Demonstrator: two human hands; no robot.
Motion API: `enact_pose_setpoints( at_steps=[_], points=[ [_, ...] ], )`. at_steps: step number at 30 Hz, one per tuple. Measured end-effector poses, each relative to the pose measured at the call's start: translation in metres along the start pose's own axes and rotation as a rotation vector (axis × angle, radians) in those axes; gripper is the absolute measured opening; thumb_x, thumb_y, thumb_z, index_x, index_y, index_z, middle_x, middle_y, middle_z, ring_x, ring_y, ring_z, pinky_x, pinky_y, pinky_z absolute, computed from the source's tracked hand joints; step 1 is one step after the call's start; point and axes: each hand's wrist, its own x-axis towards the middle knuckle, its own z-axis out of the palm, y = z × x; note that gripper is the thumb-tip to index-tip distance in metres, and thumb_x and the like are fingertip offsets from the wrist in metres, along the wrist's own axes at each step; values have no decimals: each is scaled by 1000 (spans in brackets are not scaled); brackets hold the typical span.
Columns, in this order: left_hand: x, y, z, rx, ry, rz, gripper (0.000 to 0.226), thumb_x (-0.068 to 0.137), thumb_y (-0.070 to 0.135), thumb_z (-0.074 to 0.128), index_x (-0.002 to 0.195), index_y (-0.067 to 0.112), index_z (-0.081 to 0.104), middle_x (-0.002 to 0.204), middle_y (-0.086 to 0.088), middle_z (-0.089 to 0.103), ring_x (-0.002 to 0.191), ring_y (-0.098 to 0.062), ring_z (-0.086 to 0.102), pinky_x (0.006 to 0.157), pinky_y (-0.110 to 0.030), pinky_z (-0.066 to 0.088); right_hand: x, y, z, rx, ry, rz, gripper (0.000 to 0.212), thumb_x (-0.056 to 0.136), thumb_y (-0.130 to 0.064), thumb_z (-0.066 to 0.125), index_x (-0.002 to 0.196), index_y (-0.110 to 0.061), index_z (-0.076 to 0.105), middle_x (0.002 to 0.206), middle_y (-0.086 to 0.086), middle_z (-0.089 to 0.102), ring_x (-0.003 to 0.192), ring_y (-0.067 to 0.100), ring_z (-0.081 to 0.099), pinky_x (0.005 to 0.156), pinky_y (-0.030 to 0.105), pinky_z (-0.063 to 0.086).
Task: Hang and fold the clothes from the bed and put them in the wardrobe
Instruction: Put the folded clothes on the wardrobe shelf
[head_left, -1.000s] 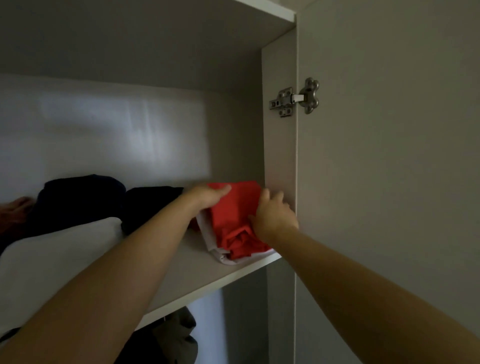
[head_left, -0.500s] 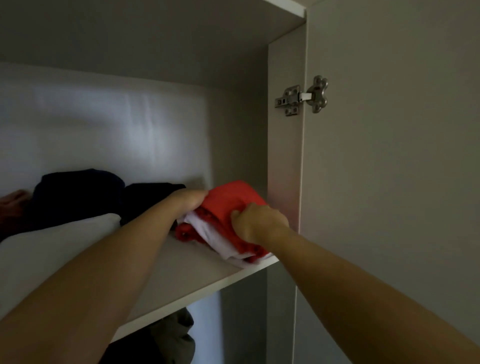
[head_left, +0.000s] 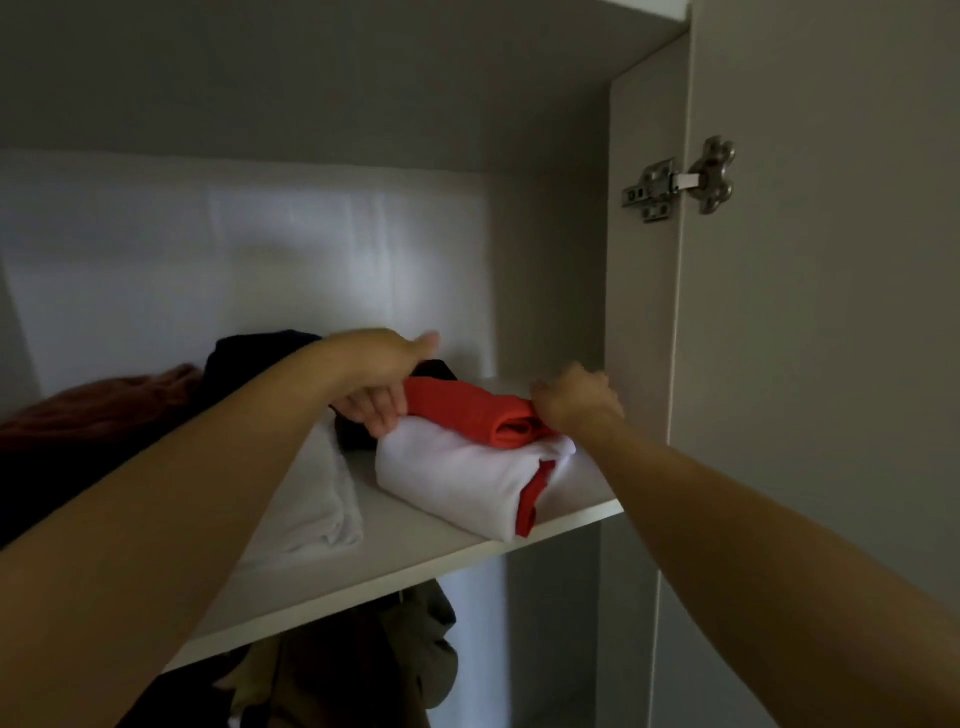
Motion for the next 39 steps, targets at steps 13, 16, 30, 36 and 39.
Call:
enact_pose_setpoints(
  at_steps=[13,16,30,36,39],
  points=[
    [31,-9,62,-472,-386,-105,53,87,52,61,122,11,61,110,-17,71,89,-34,74,71,-49,61,-42,41,-50,359,-572,387,72,73,-63,75,112,-4,64,101,24,69,83,45,70,79,58,58],
    [29,-10,64,-509,-390,-237,98,73,86,55,129,6,53,129,-27,60,111,-44,61,91,-58,51,-46,41,-47,521,-637,313,68,68,-60,80,115,-12,73,115,16,71,108,42,65,98,60,48],
    [-52,-44,-25,-1009,42,149,13,80,24,67,87,14,73,80,-8,76,68,-24,73,69,-37,61,-67,-78,-54,1034,-627,-135,36,93,-34,60,71,-13,81,77,8,77,64,20,74,48,25,55],
    [-89,-126,-85,-978,343,50,32,58,25,73,88,13,73,86,-9,75,76,-26,72,87,-43,56,-108,-162,-8,1117,-775,-281,22,95,-26,62,106,-14,76,92,9,78,70,19,74,57,24,58],
    [-88,-162,-77,-1011,382,-38,16,70,18,66,81,8,72,79,-12,73,67,-27,71,71,-34,59,-120,-177,33,1065,-774,-254,29,99,-23,55,117,-9,72,106,14,75,80,22,73,68,26,60]
  ],
)
